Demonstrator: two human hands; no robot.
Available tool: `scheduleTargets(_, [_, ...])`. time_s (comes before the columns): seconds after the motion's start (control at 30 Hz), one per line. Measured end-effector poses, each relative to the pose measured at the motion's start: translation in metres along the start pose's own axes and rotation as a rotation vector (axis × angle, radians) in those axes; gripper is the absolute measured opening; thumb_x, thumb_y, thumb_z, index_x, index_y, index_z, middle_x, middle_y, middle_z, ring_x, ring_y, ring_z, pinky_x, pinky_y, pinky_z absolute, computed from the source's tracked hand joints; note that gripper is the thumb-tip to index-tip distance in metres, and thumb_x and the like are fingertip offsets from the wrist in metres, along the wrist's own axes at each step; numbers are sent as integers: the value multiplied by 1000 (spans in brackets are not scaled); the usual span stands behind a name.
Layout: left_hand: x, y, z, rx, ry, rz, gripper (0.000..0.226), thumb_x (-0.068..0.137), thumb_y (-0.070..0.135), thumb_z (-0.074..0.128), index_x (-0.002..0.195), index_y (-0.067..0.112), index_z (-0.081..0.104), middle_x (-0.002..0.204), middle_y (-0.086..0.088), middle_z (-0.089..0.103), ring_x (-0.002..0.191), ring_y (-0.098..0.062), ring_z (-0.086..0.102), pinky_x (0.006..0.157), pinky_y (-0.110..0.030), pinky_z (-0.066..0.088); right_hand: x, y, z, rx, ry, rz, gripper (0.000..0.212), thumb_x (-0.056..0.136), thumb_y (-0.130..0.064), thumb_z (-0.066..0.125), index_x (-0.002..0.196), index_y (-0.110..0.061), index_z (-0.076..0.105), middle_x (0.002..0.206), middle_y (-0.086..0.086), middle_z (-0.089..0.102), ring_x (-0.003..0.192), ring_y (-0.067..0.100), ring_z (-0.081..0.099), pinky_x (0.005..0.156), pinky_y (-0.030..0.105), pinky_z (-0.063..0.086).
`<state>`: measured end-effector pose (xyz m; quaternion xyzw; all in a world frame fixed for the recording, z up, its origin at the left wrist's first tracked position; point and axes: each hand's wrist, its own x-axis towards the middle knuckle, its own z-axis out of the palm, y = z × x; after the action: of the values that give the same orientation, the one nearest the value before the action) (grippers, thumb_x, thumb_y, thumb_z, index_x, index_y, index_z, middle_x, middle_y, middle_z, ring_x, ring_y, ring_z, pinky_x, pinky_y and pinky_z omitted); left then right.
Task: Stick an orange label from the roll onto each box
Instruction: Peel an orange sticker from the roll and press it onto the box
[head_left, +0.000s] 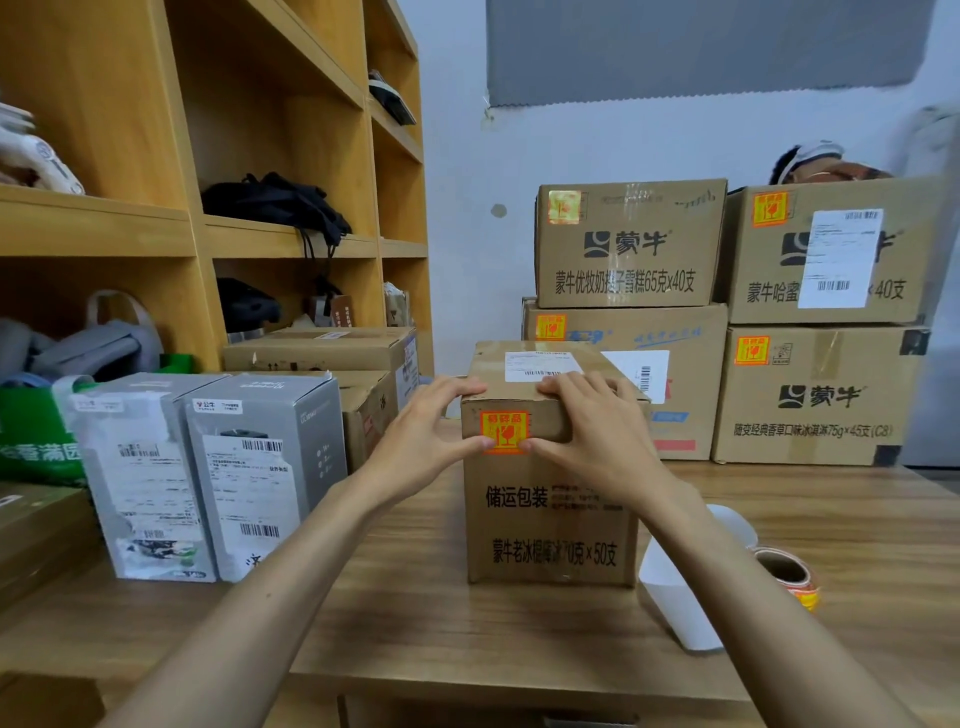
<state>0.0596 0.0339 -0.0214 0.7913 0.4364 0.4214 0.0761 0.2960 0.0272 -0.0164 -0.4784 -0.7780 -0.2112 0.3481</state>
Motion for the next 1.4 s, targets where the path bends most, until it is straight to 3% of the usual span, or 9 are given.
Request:
scheduleTargets(0.4, [-2,0,4,115,14,56,70,79,50,79,139,39,44,143,19,44,135,-3,38,111,-43,40,-1,-2,1,-67,16,-25,68,73,-72,60,120,-24,55,118,-10,62,109,15,53,96,35,30])
scheduleTargets(0.5, [-1,3,7,177,28,45,78,74,64,77,138,35,43,141,15,45,131,-5,41,105,-37,41,-1,-1,-6,12,-17,-24,72,74,-77,55,125,-26,54,125,-12,60,116,12,49,99,32,25])
scheduleTargets(0.63, [2,10,13,266,78,75,70,77,59,77,131,30,43,130,12,47,119,-7,46,99,-37,46,-4,9,-18,99,-70,-22,75,77,-73,53,138,-29,51,148,-11,46,135,8,36,108,31,18])
scheduleTargets(0.8, [-2,2,0,290,65,54,69,77,65,72,129,33,43,133,13,48,120,-6,46,99,-38,46,-17,41,-32,116,-33,104,68,79,-65,58,138,-30,53,148,-11,47,139,8,35,117,34,15])
scheduleTargets(0.9, [-5,0,-8,367,69,68,72,77,67,70,134,33,44,141,12,47,128,-6,42,105,-37,39,-25,42,-37,158,-87,102,61,86,-52,66,141,-30,50,147,-12,47,134,10,40,110,23,16])
scheduleTargets(1.03, [-10,-4,-18,428,66,27,79,80,60,72,146,31,41,152,10,39,141,-10,32,115,-43,31,-33,18,-31,70,-8,59,57,85,-48,69,135,-24,57,134,-6,57,115,18,47,98,32,36])
scheduleTargets(1.17, [-25,2,-18,399,131,61,67,88,38,69,148,30,40,154,8,36,142,-11,32,113,-54,38,-35,-20,-22,13,139,57,47,79,-48,73,117,-24,64,111,0,59,102,22,51,85,36,44])
scheduleTargets(1.23, [-36,12,-10,347,120,113,65,89,46,56,150,36,37,157,11,31,145,-8,26,116,-54,35,-33,-35,-19,31,195,34,41,82,-52,65,111,-25,65,104,0,58,99,21,52,83,37,43])
scheduleTargets(1.4, [-50,17,2,318,61,26,91,78,90,41,154,54,6,167,19,-8,152,-1,-12,122,-43,3,-28,-38,-29,170,149,-11,42,91,-59,50,116,-32,69,109,-15,63,103,11,50,91,34,37])
